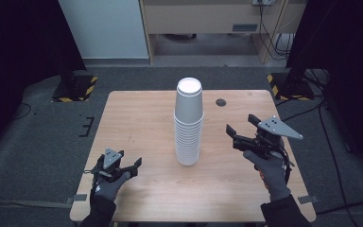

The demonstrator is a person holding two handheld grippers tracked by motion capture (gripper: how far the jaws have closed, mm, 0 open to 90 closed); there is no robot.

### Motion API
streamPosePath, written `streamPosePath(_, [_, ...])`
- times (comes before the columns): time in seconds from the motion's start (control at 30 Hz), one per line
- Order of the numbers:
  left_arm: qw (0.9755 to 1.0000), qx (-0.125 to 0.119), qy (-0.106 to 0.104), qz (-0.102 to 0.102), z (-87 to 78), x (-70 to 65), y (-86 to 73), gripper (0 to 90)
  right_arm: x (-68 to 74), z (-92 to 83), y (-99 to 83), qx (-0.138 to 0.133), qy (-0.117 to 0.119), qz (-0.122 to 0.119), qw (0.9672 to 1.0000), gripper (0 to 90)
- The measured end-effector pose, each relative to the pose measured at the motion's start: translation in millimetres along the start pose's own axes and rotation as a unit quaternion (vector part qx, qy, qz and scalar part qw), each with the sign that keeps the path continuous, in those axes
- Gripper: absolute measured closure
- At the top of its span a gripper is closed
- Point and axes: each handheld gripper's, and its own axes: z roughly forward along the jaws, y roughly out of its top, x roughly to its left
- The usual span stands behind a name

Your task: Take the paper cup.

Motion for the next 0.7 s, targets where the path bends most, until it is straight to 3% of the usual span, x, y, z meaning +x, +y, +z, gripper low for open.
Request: streamPosePath(0.7, [1.0000, -0.003, 0.000, -0.001, 0.3, 0.8, 0.0, 18.9, 24.8, 13.4, 35.3, -0.029, 0.030, -0.010, 0.9991, 12.5])
